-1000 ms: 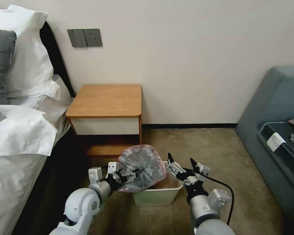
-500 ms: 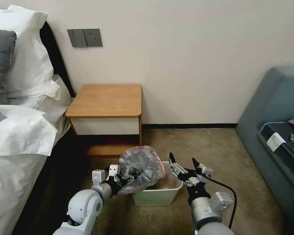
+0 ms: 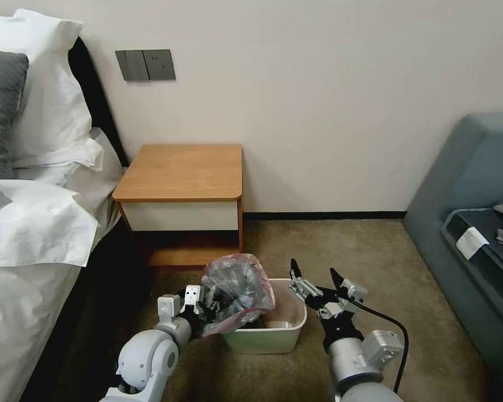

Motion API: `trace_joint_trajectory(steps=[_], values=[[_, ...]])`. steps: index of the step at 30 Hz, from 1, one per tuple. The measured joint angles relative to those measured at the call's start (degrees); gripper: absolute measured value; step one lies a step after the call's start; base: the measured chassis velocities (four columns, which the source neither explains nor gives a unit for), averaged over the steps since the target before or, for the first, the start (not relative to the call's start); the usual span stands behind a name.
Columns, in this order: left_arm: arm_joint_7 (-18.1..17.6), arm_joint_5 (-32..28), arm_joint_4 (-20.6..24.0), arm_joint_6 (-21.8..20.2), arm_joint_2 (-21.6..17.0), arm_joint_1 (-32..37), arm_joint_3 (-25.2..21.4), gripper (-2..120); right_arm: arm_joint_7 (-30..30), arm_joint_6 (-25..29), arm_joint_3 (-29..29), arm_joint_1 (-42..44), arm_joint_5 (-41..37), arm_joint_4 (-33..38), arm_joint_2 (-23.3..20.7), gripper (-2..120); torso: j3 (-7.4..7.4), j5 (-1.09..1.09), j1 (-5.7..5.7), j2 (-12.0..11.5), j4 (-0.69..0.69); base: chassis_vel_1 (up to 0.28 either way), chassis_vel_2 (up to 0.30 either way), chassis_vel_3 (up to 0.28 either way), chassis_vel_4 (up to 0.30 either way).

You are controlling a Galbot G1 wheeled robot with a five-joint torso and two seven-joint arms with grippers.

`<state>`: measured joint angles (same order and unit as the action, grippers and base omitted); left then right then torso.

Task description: Pick up the garbage bag from the table and place it over the trash can.

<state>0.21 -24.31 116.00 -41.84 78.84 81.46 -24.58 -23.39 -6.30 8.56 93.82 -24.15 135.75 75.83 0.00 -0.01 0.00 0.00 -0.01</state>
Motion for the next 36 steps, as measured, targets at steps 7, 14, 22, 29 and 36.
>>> trace_joint_trajectory(steps=[7, 14, 22, 29, 36], values=[[0.11, 2.24, 5.58, 13.24, -3.24, 5.57, -2.92, 3, 8.62, 1.38, -1.97, -1.06, -5.70, 1.63, -2.91, 100, 0.00, 0.00, 0.00, 0.00, 0.01, 0.000, 0.000, 0.000, 0.000], [-0.63, 6.51, 9.28, 26.11, -3.71, 8.79, -4.87, 3, 18.08, -1.15, -5.87, -2.86, -9.96, 2.62, -8.19, 100, 0.00, 0.01, 0.00, 0.00, 0.01, 0.000, 0.000, 0.000, 0.000], [-0.57, 6.80, 9.81, 31.72, -5.38, 7.86, -3.76, 3, 15.07, -9.18, -6.05, -7.25, -17.21, 1.93, -11.40, 100, 0.00, 0.01, 0.00, 0.00, 0.00, 0.000, 0.000, 0.000, 0.000], [0.05, 7.53, 9.35, 34.15, -6.38, 8.03, -3.86, 3, 9.46, -14.01, -5.02, -11.60, -24.34, 0.61, -12.02, 100, 0.00, 0.00, 0.00, 0.00, 0.01, 0.000, 0.000, 0.000, 0.000], [1.12, 9.39, 9.04, 35.23, -6.54, 8.75, -3.91, 3, 9.32, -14.53, -6.92, -15.01, -25.27, -2.07, -13.02, 100, 0.00, 0.01, 0.00, -0.01, 0.01, 0.000, 0.000, 0.000, 0.000]])
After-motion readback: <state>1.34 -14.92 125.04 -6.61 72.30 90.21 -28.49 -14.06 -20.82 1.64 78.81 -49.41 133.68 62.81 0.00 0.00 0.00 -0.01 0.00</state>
